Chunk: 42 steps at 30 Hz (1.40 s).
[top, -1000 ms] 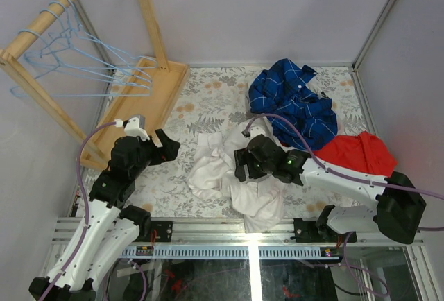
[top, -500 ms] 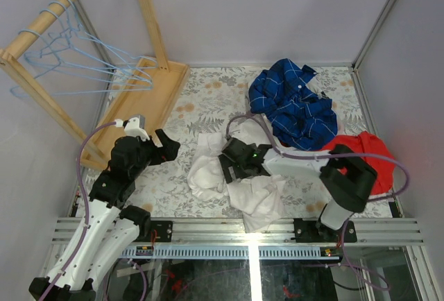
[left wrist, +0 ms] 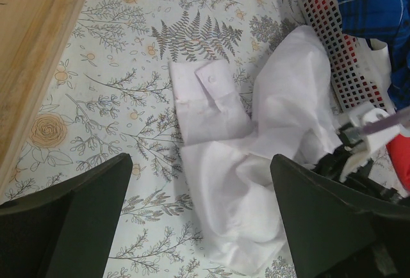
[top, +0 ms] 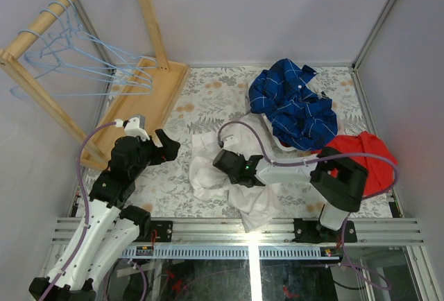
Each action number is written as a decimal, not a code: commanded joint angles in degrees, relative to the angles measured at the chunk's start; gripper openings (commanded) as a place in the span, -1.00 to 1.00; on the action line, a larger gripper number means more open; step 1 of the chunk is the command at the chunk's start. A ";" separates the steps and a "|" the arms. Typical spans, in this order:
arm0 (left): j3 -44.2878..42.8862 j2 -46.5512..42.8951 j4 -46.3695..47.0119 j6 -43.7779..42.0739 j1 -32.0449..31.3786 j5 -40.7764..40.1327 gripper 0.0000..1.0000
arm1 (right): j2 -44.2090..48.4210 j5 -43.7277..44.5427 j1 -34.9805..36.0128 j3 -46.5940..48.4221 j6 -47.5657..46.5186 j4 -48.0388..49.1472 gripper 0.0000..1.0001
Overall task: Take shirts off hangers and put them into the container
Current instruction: Pick up the shirt from the center of the board, then place the shirt in the bin.
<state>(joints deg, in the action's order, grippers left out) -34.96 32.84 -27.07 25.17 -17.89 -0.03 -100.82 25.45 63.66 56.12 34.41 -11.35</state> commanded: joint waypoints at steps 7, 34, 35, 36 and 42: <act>-1.25 0.19 1.54 -0.73 0.38 -0.07 0.79 | 36.58 9.17 -0.10 -9.68 -8.70 9.07 -1.00; -1.26 -0.68 1.27 -0.50 0.33 -0.27 0.79 | 30.79 21.80 -18.64 34.81 -41.47 3.23 -0.95; -1.26 -0.74 1.31 -0.50 0.38 -0.26 0.79 | 28.59 20.81 -20.79 36.35 -40.91 2.20 -0.95; -1.19 -0.76 1.32 -0.50 0.40 -0.27 0.79 | 27.41 19.33 -23.22 38.66 -39.46 -0.41 -0.94; -1.16 -1.02 1.39 -0.52 0.33 -0.33 0.80 | 17.91 9.50 -36.30 42.61 -28.97 -8.35 -0.93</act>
<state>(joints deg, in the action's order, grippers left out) -34.96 32.49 -27.09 25.17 -17.89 -0.03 -79.07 43.18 33.89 97.78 -2.48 -13.58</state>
